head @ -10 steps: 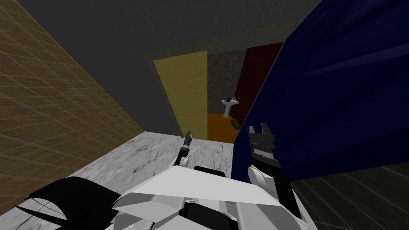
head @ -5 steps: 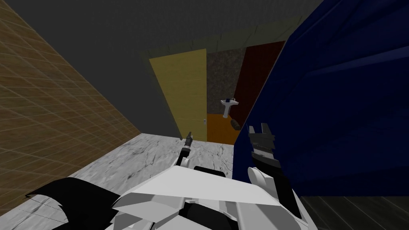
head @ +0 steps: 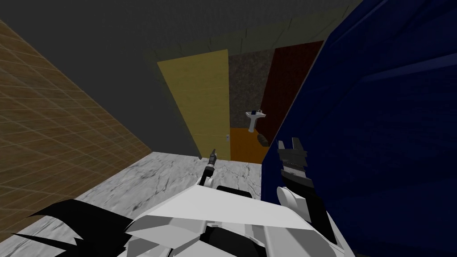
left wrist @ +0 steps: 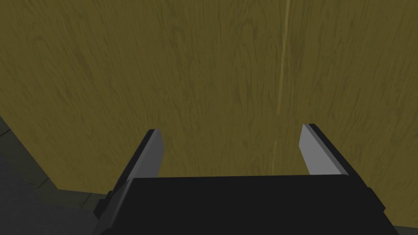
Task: Pull the door open
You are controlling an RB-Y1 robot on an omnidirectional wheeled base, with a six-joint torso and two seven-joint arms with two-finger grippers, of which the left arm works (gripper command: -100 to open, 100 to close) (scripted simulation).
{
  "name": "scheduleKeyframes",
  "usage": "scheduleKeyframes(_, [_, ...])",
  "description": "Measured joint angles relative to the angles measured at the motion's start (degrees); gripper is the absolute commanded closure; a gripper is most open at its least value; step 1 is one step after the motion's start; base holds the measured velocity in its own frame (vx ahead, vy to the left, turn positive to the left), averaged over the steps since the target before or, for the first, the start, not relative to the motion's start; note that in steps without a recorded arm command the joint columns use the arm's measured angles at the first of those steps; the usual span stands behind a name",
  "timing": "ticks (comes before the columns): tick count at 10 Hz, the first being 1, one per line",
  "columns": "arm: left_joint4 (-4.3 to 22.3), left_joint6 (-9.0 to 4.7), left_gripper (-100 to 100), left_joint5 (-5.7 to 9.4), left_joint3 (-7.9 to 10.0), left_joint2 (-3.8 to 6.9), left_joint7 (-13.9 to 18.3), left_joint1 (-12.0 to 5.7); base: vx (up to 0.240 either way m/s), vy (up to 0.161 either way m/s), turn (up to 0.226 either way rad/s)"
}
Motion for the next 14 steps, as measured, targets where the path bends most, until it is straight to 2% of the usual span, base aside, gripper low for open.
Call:
scheduleKeyframes(1, [0.67, 0.37, -100, 0.20, -0.08, -0.24, -0.40, -0.47, 0.107, -0.003, 0.000])
scheduleKeyframes(3, [4.06, -0.93, -100, 0.39, -0.21, -0.72, -0.83, -1.65, 0.126, 0.010, -0.024])
scheduleKeyframes(8, [9.03, -1.96, -100, 1.06, -0.77, -2.03, -2.21, -3.33, 0.114, 0.008, -0.006])
scheduleKeyframes(14, [15.70, -3.51, -100, 1.84, -1.42, -4.40, -3.91, -5.68, 0.175, -0.019, 0.015])
